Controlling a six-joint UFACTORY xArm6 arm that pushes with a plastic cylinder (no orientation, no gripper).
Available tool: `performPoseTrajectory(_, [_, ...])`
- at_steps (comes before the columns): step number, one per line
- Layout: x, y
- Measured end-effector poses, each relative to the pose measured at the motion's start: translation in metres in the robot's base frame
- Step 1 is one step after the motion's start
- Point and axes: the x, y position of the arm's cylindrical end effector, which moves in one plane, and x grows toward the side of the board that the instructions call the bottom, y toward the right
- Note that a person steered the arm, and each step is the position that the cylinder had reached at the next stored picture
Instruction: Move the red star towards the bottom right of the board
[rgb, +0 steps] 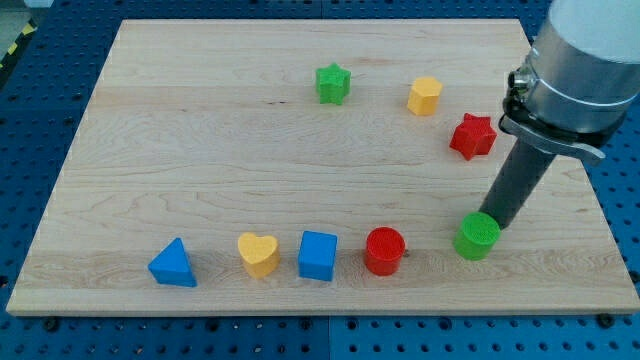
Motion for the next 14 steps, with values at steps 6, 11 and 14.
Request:
performPoseTrajectory(6, [-0.105, -0.062])
performPoseTrajectory(11, [-0.131, 0.027])
performPoseTrajectory(14, [-0.075, 0.036])
